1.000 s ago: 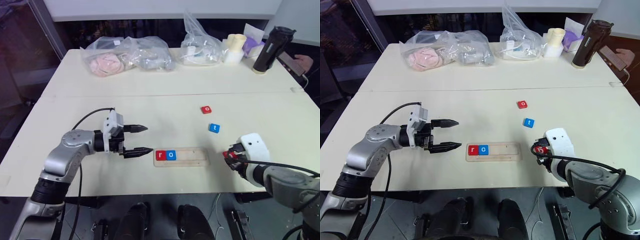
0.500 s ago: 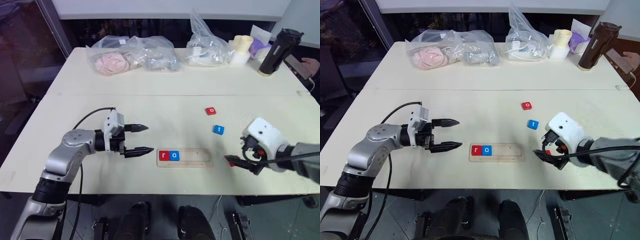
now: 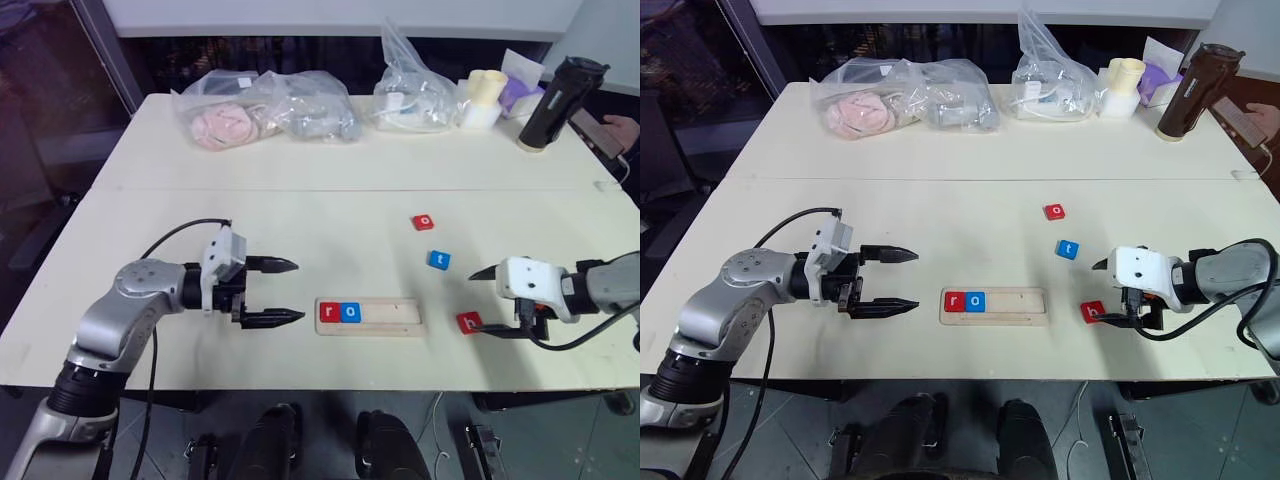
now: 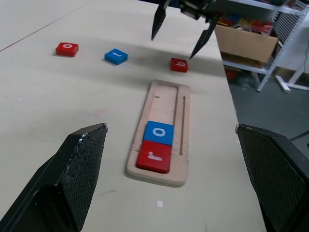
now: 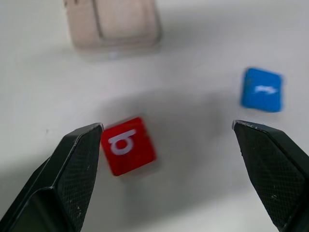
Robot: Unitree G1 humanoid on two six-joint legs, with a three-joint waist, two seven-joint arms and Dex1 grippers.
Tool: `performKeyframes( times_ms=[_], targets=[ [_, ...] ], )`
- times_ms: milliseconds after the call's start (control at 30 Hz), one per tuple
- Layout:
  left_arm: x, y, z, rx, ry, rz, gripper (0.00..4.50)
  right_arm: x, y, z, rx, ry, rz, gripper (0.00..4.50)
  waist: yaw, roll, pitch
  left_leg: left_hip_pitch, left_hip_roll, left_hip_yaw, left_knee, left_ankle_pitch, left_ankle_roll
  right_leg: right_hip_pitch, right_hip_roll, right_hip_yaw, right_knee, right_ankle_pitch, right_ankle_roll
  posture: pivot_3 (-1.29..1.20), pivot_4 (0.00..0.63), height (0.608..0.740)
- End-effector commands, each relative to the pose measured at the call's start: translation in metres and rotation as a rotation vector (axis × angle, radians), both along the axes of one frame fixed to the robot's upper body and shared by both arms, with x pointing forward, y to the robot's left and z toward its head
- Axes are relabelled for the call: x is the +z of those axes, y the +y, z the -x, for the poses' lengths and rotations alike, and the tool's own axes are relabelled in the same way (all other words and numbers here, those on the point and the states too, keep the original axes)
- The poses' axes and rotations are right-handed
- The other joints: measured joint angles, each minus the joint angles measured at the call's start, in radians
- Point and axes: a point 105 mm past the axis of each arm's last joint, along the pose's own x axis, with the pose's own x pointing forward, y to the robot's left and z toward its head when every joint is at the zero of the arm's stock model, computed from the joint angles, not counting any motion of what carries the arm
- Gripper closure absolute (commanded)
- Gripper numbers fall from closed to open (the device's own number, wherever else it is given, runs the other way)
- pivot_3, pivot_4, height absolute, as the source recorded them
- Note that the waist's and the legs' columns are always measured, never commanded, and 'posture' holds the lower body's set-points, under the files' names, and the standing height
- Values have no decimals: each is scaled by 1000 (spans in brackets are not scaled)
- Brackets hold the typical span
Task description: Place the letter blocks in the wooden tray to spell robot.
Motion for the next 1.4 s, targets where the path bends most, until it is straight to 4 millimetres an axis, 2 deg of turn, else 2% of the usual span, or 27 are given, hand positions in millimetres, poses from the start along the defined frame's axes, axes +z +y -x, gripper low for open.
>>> performKeyframes(
  times_ms=[33,367,533,633,767,800,900,1000,1167,1300,1400],
  targets=[
    [9,0,4,-2,-35,8,0,-1,-1,2,20,34,-4,67,0,0,0,0,0,0,0,0,0,0,0,0,0,0,0,0,150,738],
    [9,1,3,25,-38,9,0,-20,-5,5,-11,113,-30,67,-1,0,0,0,0,0,2,0,0,-1,0,1,3,0,0,0,150,738],
    [7,0,5,30,-38,4,0,-25,-2,-1,-32,117,-62,67,-2,0,0,0,0,0,3,0,0,-1,1,1,4,0,0,0,150,738],
    [8,1,3,39,-40,5,0,-27,0,-2,-31,120,-63,909,-1,0,0,0,0,0,4,0,0,-1,1,1,5,0,0,0,150,738],
    [8,1,3,44,-41,4,0,-27,1,-4,-36,125,-76,3005,-1,0,0,1,0,0,5,0,0,-1,1,1,7,0,0,0,150,738],
    [8,1,3,45,-41,5,0,-26,1,-5,-34,116,-78,3390,-1,0,0,1,0,0,5,0,0,-1,1,2,7,0,0,0,150,738],
    [8,1,3,47,-41,6,0,-20,6,-9,-37,82,-99,3375,-2,0,0,2,0,0,5,0,0,0,1,2,8,0,-1,0,150,738],
    [8,1,3,47,-38,6,0,-1,26,-17,6,11,-127,3375,-4,0,0,3,0,1,5,0,0,-1,1,3,10,0,-1,0,150,738],
    [7,0,4,38,-33,7,0,21,75,-19,101,-56,-197,3375,-1,0,0,2,0,1,4,0,-1,-3,1,3,12,0,-1,0,150,738],
    [6,-2,7,8,-30,3,0,21,112,-11,148,-27,-263,3375,3,0,0,2,0,0,5,0,-1,-2,0,3,12,0,-1,0,150,738],
    [5,-4,10,-9,-31,-5,0,8,122,-8,171,-5,-237,3375,1,0,0,2,-1,1,5,0,-1,-2,0,3,11,0,-1,0,150,738]
  ],
)
